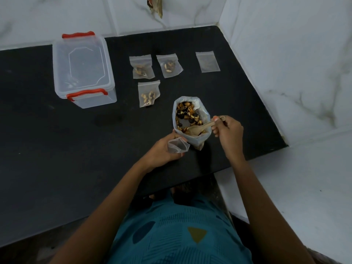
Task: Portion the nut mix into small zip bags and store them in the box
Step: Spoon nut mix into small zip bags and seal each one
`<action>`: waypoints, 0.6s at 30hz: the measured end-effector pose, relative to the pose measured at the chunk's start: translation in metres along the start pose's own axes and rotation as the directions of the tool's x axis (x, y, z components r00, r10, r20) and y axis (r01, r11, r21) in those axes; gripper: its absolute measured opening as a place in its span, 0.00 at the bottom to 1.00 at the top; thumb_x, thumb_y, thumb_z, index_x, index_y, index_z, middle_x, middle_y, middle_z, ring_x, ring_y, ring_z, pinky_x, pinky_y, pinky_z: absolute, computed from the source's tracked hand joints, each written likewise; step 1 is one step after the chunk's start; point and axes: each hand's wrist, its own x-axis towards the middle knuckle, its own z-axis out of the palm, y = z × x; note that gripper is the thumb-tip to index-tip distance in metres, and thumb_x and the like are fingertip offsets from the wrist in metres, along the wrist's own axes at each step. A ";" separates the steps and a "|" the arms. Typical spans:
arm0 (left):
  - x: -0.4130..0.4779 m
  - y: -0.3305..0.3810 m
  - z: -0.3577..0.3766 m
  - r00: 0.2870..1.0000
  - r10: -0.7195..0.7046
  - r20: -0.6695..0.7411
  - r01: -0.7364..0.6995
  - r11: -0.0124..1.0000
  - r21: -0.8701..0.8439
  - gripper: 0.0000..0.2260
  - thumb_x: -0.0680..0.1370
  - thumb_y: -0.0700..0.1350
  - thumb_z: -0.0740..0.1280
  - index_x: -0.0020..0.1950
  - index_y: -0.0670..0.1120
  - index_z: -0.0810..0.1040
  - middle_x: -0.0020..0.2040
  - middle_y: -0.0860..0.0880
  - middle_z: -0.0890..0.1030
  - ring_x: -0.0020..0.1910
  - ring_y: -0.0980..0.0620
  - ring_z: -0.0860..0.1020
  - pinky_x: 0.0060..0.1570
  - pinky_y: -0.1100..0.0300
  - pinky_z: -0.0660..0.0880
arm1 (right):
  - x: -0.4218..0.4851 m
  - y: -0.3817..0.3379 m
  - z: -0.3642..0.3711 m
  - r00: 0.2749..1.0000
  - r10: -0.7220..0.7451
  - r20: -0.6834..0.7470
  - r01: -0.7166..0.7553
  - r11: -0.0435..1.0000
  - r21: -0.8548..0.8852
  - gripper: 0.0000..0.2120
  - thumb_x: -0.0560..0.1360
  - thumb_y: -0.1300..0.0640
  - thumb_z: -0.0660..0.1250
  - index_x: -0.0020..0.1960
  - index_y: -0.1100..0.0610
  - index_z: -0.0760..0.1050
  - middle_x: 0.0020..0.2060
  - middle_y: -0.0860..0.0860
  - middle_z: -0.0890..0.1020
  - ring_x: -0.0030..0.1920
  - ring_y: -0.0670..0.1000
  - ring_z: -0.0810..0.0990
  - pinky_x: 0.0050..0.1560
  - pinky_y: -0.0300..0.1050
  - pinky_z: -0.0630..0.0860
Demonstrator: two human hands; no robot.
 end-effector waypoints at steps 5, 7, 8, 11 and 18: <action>0.001 0.001 0.000 1.000 -0.001 0.011 0.001 1.000 -0.013 0.18 0.73 0.38 0.70 0.53 0.60 0.72 0.56 0.57 0.75 0.55 0.62 0.73 0.50 0.71 0.72 | -0.006 0.007 0.010 0.996 0.088 -0.018 -0.085 0.987 0.137 0.07 0.78 0.60 0.61 0.43 0.60 0.76 0.30 0.49 0.76 0.27 0.39 0.74 0.31 0.32 0.71; 0.000 0.001 -0.001 1.000 -0.001 0.010 0.001 1.000 -0.021 0.18 0.73 0.38 0.69 0.53 0.60 0.72 0.57 0.57 0.74 0.56 0.61 0.73 0.52 0.69 0.72 | -0.006 0.008 0.012 0.995 0.098 -0.021 -0.094 0.985 0.145 0.07 0.78 0.60 0.62 0.42 0.57 0.76 0.30 0.49 0.76 0.28 0.39 0.74 0.32 0.33 0.72; -0.001 0.001 -0.001 1.000 -0.003 0.014 0.003 1.000 -0.024 0.18 0.73 0.38 0.69 0.53 0.60 0.71 0.57 0.57 0.74 0.56 0.61 0.73 0.53 0.67 0.72 | -0.006 0.007 0.011 0.995 0.095 -0.019 -0.091 0.986 0.141 0.07 0.78 0.60 0.62 0.42 0.57 0.76 0.30 0.49 0.77 0.28 0.39 0.74 0.32 0.32 0.72; -0.001 0.000 -0.002 1.000 -0.006 0.005 0.006 1.000 -0.026 0.18 0.73 0.38 0.69 0.53 0.59 0.72 0.57 0.56 0.74 0.57 0.59 0.73 0.56 0.64 0.73 | -0.001 0.003 0.001 0.999 0.006 0.038 -0.007 1.000 0.025 0.07 0.78 0.60 0.61 0.43 0.59 0.75 0.30 0.48 0.75 0.28 0.38 0.74 0.32 0.29 0.70; -0.001 0.001 0.000 1.000 0.008 0.008 -0.008 1.000 -0.025 0.17 0.73 0.37 0.69 0.52 0.57 0.73 0.54 0.57 0.75 0.54 0.61 0.74 0.51 0.71 0.73 | 0.000 0.002 0.008 0.994 0.026 0.107 -0.028 1.000 0.010 0.08 0.78 0.60 0.60 0.44 0.61 0.76 0.30 0.49 0.75 0.27 0.38 0.73 0.30 0.29 0.69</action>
